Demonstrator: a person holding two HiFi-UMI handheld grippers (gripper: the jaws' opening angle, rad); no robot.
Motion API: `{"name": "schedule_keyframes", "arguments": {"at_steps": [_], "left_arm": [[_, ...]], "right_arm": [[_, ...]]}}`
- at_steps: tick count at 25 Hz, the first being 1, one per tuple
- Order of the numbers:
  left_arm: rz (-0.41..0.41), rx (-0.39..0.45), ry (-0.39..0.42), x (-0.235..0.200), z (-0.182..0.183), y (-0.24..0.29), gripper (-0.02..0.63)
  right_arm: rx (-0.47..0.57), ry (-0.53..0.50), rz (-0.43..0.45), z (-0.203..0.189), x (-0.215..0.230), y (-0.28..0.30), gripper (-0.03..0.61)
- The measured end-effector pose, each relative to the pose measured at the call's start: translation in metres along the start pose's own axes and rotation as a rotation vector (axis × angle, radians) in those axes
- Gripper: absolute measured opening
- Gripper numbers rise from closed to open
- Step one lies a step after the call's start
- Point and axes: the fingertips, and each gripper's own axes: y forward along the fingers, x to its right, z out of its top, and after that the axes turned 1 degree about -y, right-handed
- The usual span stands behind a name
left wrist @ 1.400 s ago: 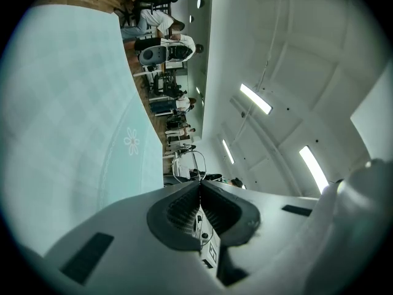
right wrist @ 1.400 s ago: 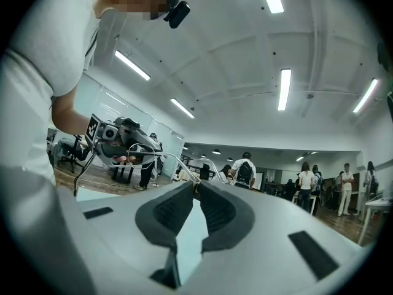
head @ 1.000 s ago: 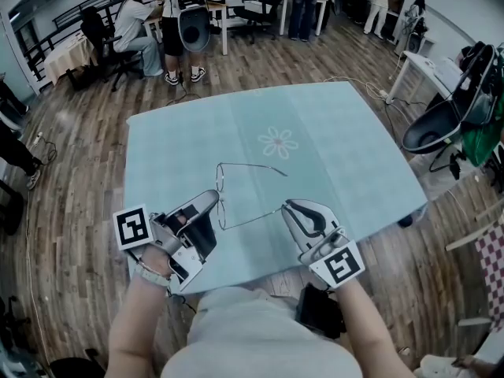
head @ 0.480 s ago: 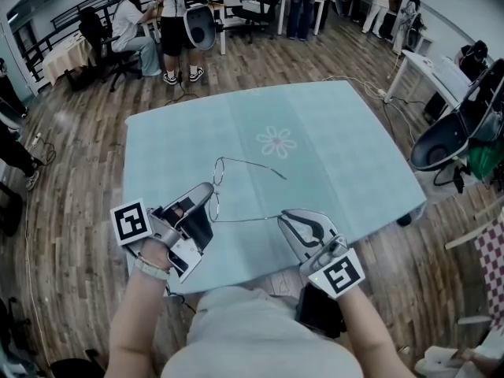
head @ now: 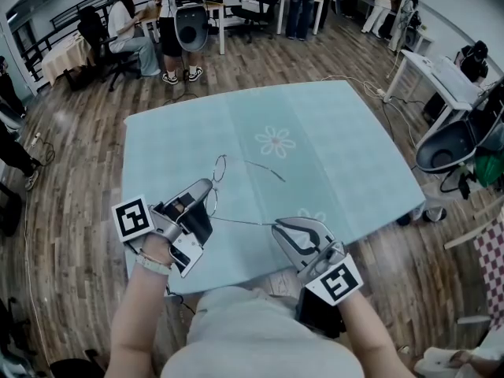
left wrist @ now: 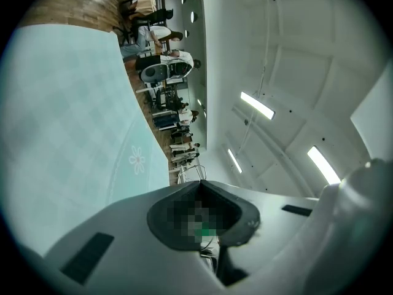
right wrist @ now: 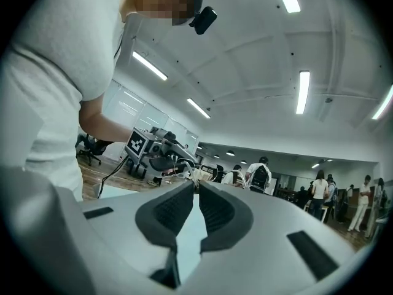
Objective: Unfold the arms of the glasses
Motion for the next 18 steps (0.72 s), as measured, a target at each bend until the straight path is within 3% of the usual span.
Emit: {"name": "schedule_keyframes", "arguments": {"at_steps": [10, 18], "left_arm": [[-0.002, 0.014, 0.024, -0.004, 0.003, 0.001, 0.009], [-0.051, 0.004, 0.025, 0.008, 0.0, 0.003, 0.011]], "right_arm": [[-0.004, -0.023, 0.041, 0.003, -0.014, -0.002, 0.035], [-0.045, 0.032, 0.015, -0.005, 0.0, 0.003, 0.047]]}}
